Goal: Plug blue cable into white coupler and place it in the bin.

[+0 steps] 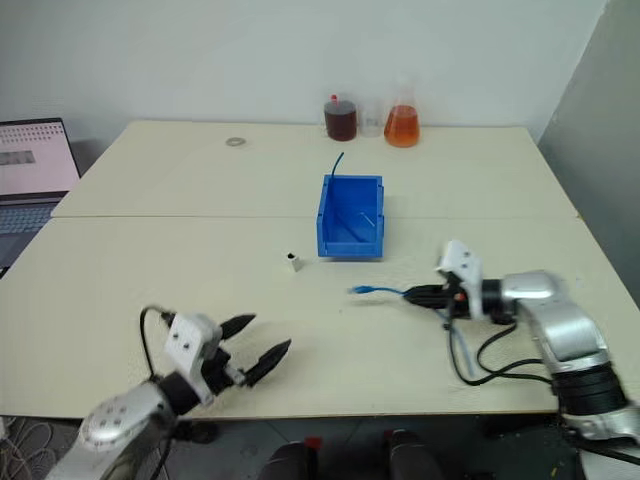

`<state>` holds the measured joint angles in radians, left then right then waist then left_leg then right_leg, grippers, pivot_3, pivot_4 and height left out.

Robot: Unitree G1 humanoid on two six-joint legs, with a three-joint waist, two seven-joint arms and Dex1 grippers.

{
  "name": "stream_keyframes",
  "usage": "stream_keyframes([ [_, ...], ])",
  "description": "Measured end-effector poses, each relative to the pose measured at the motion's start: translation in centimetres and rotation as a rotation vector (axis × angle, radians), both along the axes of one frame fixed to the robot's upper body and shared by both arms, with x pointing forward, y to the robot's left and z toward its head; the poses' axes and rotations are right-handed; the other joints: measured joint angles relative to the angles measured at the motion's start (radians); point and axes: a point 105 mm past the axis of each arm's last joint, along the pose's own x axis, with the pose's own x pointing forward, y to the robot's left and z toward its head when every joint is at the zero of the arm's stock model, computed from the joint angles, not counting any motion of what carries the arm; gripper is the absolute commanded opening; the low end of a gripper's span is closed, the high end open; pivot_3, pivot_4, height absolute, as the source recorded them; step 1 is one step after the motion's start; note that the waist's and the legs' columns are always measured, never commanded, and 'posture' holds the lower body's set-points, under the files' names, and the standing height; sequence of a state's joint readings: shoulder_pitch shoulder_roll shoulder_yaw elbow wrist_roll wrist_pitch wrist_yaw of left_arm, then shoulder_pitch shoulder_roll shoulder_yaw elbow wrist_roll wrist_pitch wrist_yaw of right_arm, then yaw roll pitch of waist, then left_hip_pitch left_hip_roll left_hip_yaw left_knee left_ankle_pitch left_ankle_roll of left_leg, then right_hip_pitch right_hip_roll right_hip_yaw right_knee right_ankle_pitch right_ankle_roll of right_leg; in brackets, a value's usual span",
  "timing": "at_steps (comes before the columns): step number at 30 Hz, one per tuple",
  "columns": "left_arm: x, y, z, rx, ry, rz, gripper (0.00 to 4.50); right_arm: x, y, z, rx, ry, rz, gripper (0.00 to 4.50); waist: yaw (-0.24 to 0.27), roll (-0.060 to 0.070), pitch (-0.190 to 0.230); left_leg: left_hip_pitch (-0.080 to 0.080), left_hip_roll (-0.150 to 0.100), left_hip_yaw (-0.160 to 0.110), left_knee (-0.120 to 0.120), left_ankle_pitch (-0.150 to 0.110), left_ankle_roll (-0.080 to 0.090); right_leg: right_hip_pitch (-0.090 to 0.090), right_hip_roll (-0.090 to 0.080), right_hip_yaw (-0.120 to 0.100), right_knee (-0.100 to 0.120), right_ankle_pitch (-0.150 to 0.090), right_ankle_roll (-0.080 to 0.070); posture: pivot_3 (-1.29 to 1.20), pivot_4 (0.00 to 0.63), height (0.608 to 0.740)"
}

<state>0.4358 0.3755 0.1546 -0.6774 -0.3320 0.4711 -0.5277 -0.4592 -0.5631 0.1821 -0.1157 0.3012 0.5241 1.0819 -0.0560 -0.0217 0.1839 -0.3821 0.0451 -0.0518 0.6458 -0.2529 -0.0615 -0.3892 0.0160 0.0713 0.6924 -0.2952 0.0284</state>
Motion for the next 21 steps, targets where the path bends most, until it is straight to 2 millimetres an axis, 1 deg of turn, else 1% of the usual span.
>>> stream_keyframes([
  [1, -0.5, 0.5, -0.5, -0.008, 0.017, 0.046, 4.5, 0.0, 1.5, -0.1, 0.01, -0.008, 0.02, 0.05, 0.0, 0.001, 0.0, 0.0, 0.0, 0.001, 0.0, 0.0, 0.0, 0.0, 0.0, 0.0, -0.001, 0.0, 0.0, 0.0, 0.15, 0.74],
  [3, -1.0, 1.4, -0.8, -0.009, 0.023, 0.116, 4.5, 0.1, 3.2, -0.6, -0.006, -0.032, 0.046, 0.05, -0.001, 0.002, 0.001, -0.001, -0.001, 0.002, -0.001, 0.0, 0.0, 0.0, 0.0, 0.001, -0.004, 0.001, 0.001, 0.0, 0.15, 0.74],
  [4, -1.2, 2.0, -0.8, 0.001, 0.011, 0.157, 4.5, 0.7, 4.1, -1.1, -0.025, -0.051, 0.042, 0.05, -0.002, 0.002, 0.0, -0.001, -0.001, 0.003, -0.001, 0.0, 0.0, 0.001, -0.001, 0.002, -0.007, 0.002, 0.003, 0.0, 0.15, 0.74],
  [8, -2.1, 2.2, -1.3, 0.004, 0.004, 0.208, 4.5, 1.6, 5.0, -3.7, -0.114, -0.075, 0.035, 0.05, -0.001, 0.001, 0.0, -0.004, -0.002, 0.005, -0.001, -0.002, -0.002, 0.0, -0.002, 0.003, -0.013, 0.005, -0.001, 0.0, 0.15, 0.74],
  [11, -2.4, 2.2, -1.4, -0.004, -0.005, 0.237, 4.5, 1.7, 5.0, -4.9, -0.165, -0.085, 0.06, 0.05, 0.002, 0.001, 0.0, -0.005, -0.001, 0.003, -0.001, -0.003, -0.002, 0.0, -0.002, 0.001, -0.012, 0.005, -0.002, 0.0, 0.15, 0.74],
  [13, -2.5, 1.9, -1.5, -0.011, -0.003, 0.236, 4.5, 1.8, 4.9, -5.1, -0.171, -0.093, 0.071, 0.05, 0.002, 0.001, 0.0, -0.004, -0.001, 0.003, -0.001, -0.003, -0.001, 0.0, -0.002, 0.001, -0.012, 0.005, -0.002, 0.0, 0.15, 0.74],
  [14, -2.5, 1.6, -1.6, -0.018, -0.005, 0.231, 4.5, 1.7, 4.9, -5.1, -0.173, -0.096, 0.085, 0.48, 0.001, 0.001, 0.0, -0.004, -0.001, 0.003, -0.001, -0.003, -0.001, 0.001, -0.002, 0.001, -0.012, 0.005, -0.002, 0.0, 0.15, 0.74],
  [15, -2.5, 1.5, -1.6, -0.019, -0.006, 0.228, 4.5, 1.7, 4.9, -5.1, -0.174, -0.096, 0.088, 0.53, 0.001, 0.001, 0.0, -0.004, -0.001, 0.003, -0.001, -0.003, -0.001, 0.001, -0.002, 0.001, -0.012, 0.005, -0.002, 0.0, 0.15, 0.74],
  [16, -2.5, 1.2, -1.6, -0.025, -0.006, 0.224, 4.5, 1.7, 4.9, -5.1, -0.174, -0.097, 0.093, 0.77, 0.0, 0.001, 0.0, -0.003, -0.001, 0.003, -0.001, -0.003, -0.001, 0.001, -0.001, 0.001, -0.012, 0.005, -0.002, 0.0, 0.15, 0.74],
  [17, -2.6, 0.9, -1.7, -0.031, -0.003, 0.222, 4.5, 1.6, 4.8, -5.2, -0.174, -0.09, 0.101, 1.16, -0.001, 0.001, 0.0, -0.003, -0.001, 0.003, -0.001, -0.003, -0.001, 0.001, -0.001, 0.001, -0.012, 0.005, -0.002, 0.0, 0.15, 0.74],
  [18, -2.6, 0.9, -1.8, -0.032, -0.002, 0.222, 4.5, 1.6, 4.8, -5.2, -0.174, -0.089, 0.104, 1.28, -0.001, 0.001, 0.0, -0.003, -0.001, 0.003, -0.001, -0.003, -0.001, 0.001, -0.001, 0.001, -0.012, 0.005, -0.002, 0.0, 0.15, 0.74],
  [21, -2.4, 0.9, -1.6, -0.024, -0.013, 0.217, 4.5, 1.6, 4.8, -5.2, -0.173, -0.082, 0.106, 1.88, -0.002, 0.001, 0.0, -0.003, 0.0, 0.003, -0.001, -0.003, -0.001, 0.001, 0.0, 0.001, -0.011, 0.004, -0.002, 0.0, 0.15, 0.74],
])
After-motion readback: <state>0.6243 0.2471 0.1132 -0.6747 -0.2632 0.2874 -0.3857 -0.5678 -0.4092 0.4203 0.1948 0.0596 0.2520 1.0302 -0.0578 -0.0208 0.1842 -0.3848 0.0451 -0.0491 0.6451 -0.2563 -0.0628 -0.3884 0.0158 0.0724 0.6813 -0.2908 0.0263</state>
